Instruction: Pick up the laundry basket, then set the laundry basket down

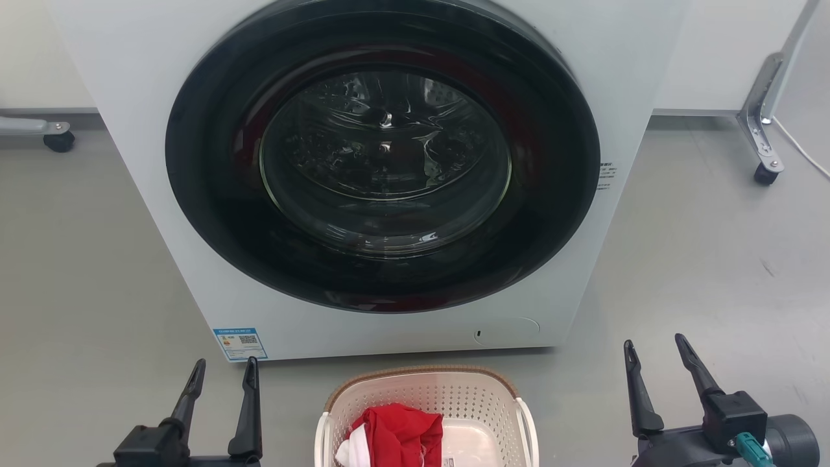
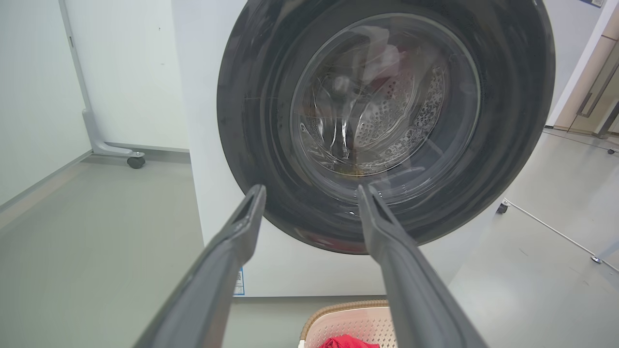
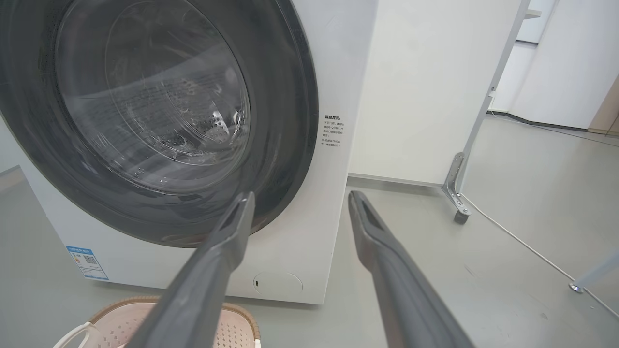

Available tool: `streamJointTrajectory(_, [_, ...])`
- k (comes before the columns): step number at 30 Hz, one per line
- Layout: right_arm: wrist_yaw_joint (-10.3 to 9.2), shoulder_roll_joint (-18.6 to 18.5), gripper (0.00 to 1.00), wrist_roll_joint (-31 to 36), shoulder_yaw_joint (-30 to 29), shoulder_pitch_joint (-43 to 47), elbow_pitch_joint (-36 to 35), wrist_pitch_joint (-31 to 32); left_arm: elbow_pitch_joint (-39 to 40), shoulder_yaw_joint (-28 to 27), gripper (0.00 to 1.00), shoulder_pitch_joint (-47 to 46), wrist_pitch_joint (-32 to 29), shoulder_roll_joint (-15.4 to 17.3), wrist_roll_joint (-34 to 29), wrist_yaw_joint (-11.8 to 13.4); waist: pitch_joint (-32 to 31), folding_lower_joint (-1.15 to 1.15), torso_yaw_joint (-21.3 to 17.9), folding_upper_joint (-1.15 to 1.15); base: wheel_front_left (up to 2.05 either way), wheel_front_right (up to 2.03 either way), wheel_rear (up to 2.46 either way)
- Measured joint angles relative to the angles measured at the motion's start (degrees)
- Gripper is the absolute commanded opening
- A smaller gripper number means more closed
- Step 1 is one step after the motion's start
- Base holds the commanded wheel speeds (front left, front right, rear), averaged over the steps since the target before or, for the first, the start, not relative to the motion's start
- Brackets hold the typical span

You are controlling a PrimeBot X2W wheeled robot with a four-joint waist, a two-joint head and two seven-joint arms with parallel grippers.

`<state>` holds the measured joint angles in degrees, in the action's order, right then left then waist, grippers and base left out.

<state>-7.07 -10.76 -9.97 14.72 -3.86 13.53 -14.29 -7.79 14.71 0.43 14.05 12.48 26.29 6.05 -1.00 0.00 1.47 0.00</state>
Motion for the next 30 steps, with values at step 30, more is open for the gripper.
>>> streamJointTrajectory(30, [0.53,3.01,1.00,-2.04,-4.97,2.20,-1.37,-0.01,-0.63,-0.89,1.00,0.08,-0.82,-0.42,0.68,0.08,0.18,0.00,0.30,0.00,0.00,0.00,0.00])
